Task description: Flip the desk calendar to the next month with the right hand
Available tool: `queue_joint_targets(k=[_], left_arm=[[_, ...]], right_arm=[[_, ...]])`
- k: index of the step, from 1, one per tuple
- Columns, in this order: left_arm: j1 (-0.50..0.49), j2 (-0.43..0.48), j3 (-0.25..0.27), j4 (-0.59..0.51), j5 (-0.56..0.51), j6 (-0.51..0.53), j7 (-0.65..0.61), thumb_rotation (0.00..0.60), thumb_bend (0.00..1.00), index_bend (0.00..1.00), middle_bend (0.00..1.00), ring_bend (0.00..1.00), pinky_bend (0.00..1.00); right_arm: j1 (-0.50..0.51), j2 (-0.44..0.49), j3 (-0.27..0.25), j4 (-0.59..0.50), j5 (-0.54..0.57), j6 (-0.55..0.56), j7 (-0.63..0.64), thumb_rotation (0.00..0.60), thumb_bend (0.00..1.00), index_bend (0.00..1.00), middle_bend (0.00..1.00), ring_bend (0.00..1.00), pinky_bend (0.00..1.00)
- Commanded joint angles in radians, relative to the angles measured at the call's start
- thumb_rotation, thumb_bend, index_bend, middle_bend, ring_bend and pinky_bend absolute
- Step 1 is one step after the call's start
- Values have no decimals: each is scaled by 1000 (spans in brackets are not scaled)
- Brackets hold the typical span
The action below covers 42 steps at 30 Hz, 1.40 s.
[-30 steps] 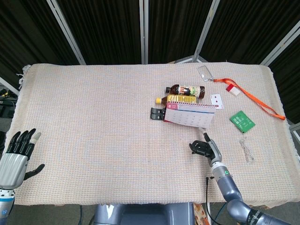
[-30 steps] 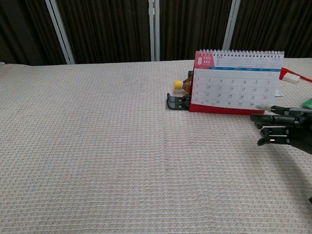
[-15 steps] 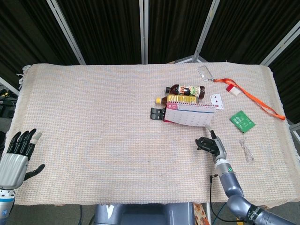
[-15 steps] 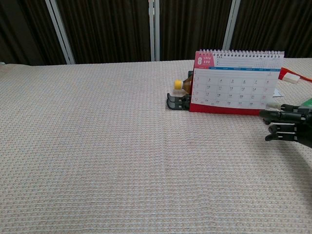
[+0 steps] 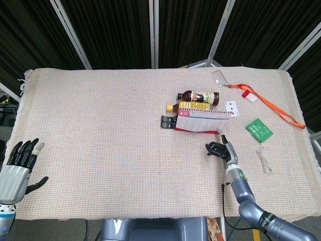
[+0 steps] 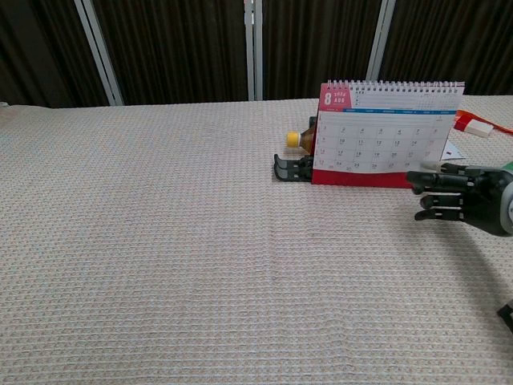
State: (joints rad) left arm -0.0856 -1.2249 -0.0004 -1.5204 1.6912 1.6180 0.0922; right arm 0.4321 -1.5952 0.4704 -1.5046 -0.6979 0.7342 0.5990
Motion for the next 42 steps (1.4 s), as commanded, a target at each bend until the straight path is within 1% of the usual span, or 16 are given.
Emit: queue_joint_targets(k=[1, 10, 13, 15, 19, 21, 24, 25, 27, 28, 31, 34, 36, 38, 42], left_arm=[[-2, 2, -1, 1, -2, -2, -5, 600, 89, 0, 0, 0, 0], [1, 9, 0, -5, 3, 6, -17, 600, 89, 0, 0, 0, 0], [1, 10, 0, -4, 3, 7, -19, 600, 89, 0, 0, 0, 0], [1, 11, 0, -4, 3, 7, -23, 600, 89, 0, 0, 0, 0], [1, 12, -1, -3, 2, 8, -28, 600, 89, 0, 0, 0, 0], [1, 12, -2, -4, 3, 11, -29, 600, 89, 0, 0, 0, 0], [2, 12, -3, -3, 6, 16, -32, 600, 89, 0, 0, 0, 0], [2, 12, -3, -3, 7, 17, -33, 600, 89, 0, 0, 0, 0], [2, 10, -4, -2, 10, 20, -32, 600, 89, 0, 0, 0, 0], [2, 9, -4, -1, 11, 21, -31, 600, 89, 0, 0, 0, 0], [1, 6, -5, 1, 11, 20, -27, 600, 89, 0, 0, 0, 0], [-2, 2, -7, 2, 10, 16, -21, 600, 89, 0, 0, 0, 0], [-4, -1, -7, 3, 9, 12, -17, 600, 89, 0, 0, 0, 0], [-7, -3, -9, 3, 5, 4, -13, 600, 89, 0, 0, 0, 0], [-13, -8, -11, 5, -6, -13, -5, 600, 89, 0, 0, 0, 0]], right_arm=[[21, -14, 7, -12, 5, 10, -25, 600, 295, 0, 658, 702, 560], [54, -14, 25, -51, 36, 28, -65, 600, 302, 8, 656, 701, 560], [58, -12, 24, -70, 33, 44, -79, 600, 303, 48, 652, 698, 556], [54, -4, 29, -108, 17, 65, -85, 600, 303, 113, 639, 689, 543], [23, 25, 39, -211, -64, 147, -94, 600, 303, 254, 567, 635, 500], [4, 38, 45, -260, -117, 204, -101, 600, 306, 318, 501, 570, 452], [-29, 61, 47, -334, -224, 316, -130, 600, 313, 343, 459, 497, 390], [-38, 71, 50, -355, -264, 355, -144, 600, 316, 346, 449, 468, 353], [-57, 112, 71, -398, -373, 469, -222, 600, 318, 345, 419, 397, 270], [-56, 123, 74, -403, -386, 487, -247, 600, 319, 344, 406, 372, 249], [-40, 151, 89, -398, -389, 506, -321, 600, 321, 332, 374, 308, 194], [-6, 179, 112, -364, -355, 491, -389, 600, 320, 304, 352, 264, 151], [22, 194, 123, -326, -323, 466, -429, 600, 319, 274, 329, 212, 107], [54, 206, 129, -275, -281, 426, -459, 600, 318, 250, 309, 181, 82], [113, 216, 110, -152, -233, 327, -490, 600, 291, 219, 269, 130, 51]])
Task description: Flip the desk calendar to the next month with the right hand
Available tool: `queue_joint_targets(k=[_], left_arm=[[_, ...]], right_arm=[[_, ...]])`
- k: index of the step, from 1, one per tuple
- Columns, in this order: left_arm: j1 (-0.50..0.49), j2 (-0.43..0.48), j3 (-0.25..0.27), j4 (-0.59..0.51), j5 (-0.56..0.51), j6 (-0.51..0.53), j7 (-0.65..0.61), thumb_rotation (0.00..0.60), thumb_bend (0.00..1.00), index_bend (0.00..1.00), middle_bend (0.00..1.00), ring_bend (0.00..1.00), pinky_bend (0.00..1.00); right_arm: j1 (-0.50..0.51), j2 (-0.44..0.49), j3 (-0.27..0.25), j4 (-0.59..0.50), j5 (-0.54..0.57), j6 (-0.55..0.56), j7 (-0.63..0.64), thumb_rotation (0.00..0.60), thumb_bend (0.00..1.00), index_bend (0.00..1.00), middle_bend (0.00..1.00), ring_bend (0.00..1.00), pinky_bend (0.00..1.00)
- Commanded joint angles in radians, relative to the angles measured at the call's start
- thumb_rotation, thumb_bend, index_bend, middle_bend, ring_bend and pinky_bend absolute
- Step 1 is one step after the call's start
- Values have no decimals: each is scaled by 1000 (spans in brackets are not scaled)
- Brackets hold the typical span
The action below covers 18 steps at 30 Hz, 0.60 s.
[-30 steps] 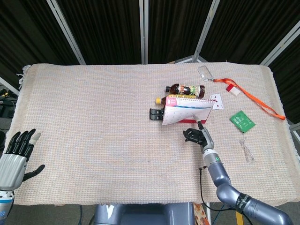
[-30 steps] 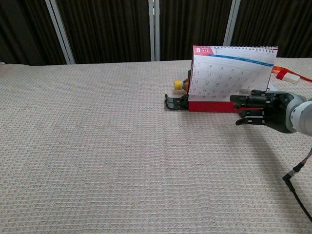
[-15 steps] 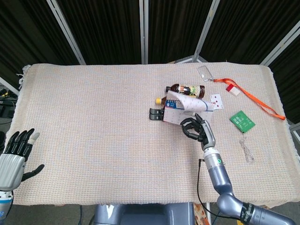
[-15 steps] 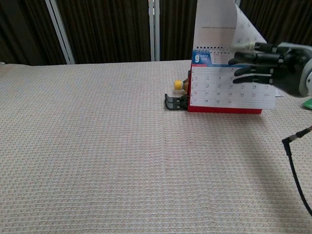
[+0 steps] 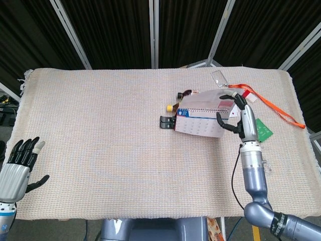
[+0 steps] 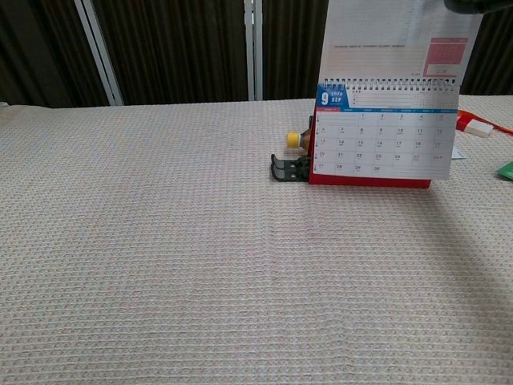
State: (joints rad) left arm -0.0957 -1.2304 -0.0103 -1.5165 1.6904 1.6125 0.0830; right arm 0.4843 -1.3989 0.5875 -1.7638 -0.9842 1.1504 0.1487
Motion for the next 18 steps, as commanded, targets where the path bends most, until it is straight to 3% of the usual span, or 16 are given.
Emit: queue_joint_targets(k=[1, 10, 18], left_arm=[[-5, -4, -3, 2, -9, -12, 5, 600, 89, 0, 0, 0, 0], [-16, -9, -9, 10, -34, -40, 7, 600, 89, 0, 0, 0, 0], [-17, -11, -10, 13, -38, -40, 8, 600, 89, 0, 0, 0, 0]], right_arm=[[76, 21, -16, 147, 58, -121, -40, 600, 284, 215, 262, 122, 48], [143, -4, -80, 342, 59, -266, -11, 600, 216, 195, 242, 104, 45], [165, -16, -124, 414, 70, -346, 18, 600, 214, 180, 228, 100, 39]])
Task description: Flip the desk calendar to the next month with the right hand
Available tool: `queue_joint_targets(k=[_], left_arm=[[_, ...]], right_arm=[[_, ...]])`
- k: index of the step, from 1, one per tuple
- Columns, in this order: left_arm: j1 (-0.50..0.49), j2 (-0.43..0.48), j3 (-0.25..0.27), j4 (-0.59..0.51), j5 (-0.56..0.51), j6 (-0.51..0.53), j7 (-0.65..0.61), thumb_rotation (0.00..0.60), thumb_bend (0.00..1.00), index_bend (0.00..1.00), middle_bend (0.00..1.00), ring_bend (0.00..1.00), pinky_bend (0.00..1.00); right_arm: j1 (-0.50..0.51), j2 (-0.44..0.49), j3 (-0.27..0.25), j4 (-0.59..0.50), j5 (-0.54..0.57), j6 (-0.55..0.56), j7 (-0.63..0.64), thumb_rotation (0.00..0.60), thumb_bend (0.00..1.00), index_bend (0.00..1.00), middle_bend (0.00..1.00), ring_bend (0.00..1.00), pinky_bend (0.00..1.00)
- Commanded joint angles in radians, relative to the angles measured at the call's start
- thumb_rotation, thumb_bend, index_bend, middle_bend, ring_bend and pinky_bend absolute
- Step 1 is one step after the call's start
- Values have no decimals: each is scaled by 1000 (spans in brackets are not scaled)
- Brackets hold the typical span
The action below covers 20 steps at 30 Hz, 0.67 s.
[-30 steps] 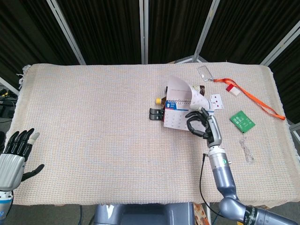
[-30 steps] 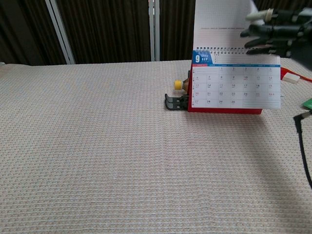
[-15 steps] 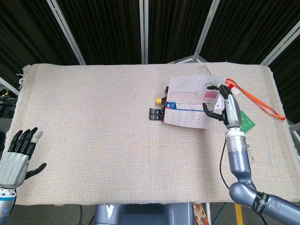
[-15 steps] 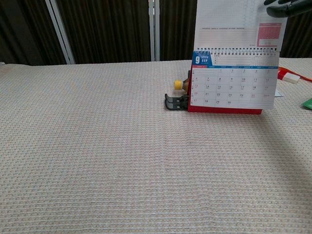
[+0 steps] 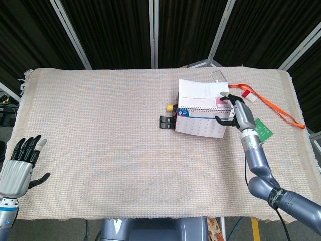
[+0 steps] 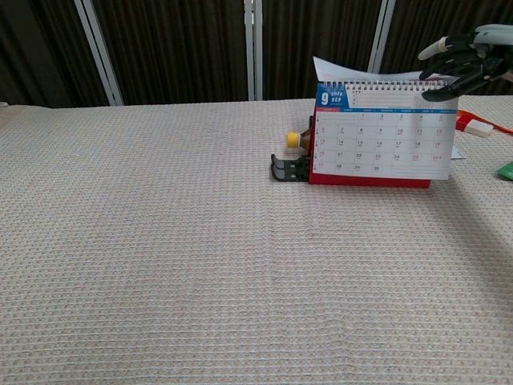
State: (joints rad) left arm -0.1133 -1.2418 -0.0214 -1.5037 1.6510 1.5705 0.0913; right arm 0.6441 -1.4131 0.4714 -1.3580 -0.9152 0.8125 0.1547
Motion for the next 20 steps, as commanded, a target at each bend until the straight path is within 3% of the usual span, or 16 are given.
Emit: queue_joint_targets(k=[1, 7, 11, 15, 16, 18, 20], left_arm=[[1, 0, 1, 1, 3, 4, -1, 600, 90, 0, 0, 0, 0], [3, 3, 4, 4, 2, 6, -11, 600, 89, 0, 0, 0, 0], [7, 6, 4, 7, 1, 15, -21, 600, 89, 0, 0, 0, 0], [12, 8, 5, 9, 3, 26, -25, 600, 89, 0, 0, 0, 0], [15, 8, 13, 10, 9, 24, -17, 600, 86, 0, 0, 0, 0], [17, 6, 21, 11, 16, 22, 1, 600, 79, 0, 0, 0, 0], [18, 5, 22, 10, 18, 22, 7, 600, 71, 0, 0, 0, 0]], right_arm=[[3, 0, -6, 3, -12, 3, 24, 600, 213, 176, 221, 97, 35], [-38, 40, 10, -78, -130, 111, 111, 600, 212, 148, 161, 55, 6], [-112, 94, -26, -158, -281, 251, 157, 600, 212, 137, 123, 31, 0], [-222, 173, -124, -221, -462, 408, 151, 600, 212, 91, 62, 2, 0], [-296, 204, -208, -204, -564, 503, 58, 600, 211, 73, 45, 0, 0], [-362, 206, -278, -174, -644, 602, -17, 600, 211, 25, 6, 0, 0], [-378, 201, -295, -161, -659, 625, -41, 600, 210, 4, 0, 0, 0]])
